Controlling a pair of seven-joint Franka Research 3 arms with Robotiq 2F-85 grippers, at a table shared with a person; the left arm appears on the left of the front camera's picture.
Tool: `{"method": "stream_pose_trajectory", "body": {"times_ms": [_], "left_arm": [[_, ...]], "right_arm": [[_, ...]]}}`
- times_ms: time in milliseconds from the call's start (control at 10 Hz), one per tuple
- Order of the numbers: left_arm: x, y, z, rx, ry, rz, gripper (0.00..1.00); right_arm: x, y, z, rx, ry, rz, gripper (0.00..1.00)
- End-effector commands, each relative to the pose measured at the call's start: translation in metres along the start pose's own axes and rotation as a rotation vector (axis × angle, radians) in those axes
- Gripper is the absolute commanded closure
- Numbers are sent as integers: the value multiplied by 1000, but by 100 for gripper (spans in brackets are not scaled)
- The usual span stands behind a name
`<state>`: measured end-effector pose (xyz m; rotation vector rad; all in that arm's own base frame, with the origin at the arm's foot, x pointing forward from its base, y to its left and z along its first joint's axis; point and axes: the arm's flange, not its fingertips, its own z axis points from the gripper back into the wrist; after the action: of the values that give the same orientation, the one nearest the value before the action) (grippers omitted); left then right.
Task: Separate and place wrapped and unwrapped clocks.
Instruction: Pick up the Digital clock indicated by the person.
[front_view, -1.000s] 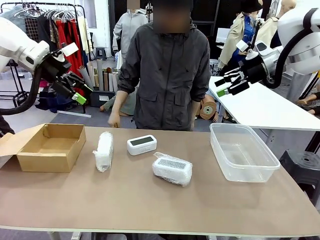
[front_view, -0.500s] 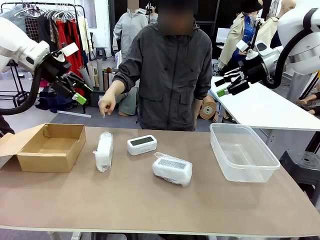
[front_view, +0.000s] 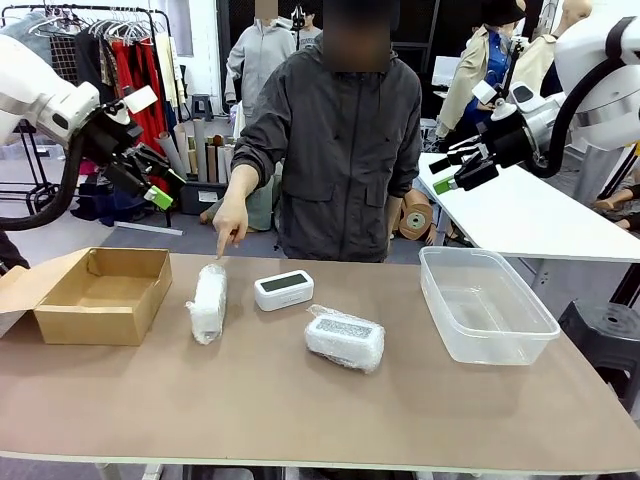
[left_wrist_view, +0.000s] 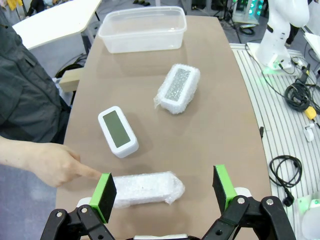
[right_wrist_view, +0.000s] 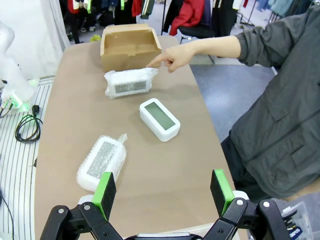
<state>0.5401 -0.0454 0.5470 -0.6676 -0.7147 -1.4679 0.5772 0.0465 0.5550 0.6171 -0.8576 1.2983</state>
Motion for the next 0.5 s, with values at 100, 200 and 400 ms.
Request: {"method": "stream_pose_trajectory", "body": {"times_ms": [100, 200, 400], "left_arm": [[0, 1, 1, 0, -1, 0, 0], [0, 1, 1, 0, -1, 0, 0], [0, 1, 1, 0, -1, 0, 0]], "right_arm": [[2, 0, 1, -4, -1, 3, 0], [2, 0, 1, -4, -1, 3, 0], [2, 0, 1, -4, -1, 3, 0]]}}
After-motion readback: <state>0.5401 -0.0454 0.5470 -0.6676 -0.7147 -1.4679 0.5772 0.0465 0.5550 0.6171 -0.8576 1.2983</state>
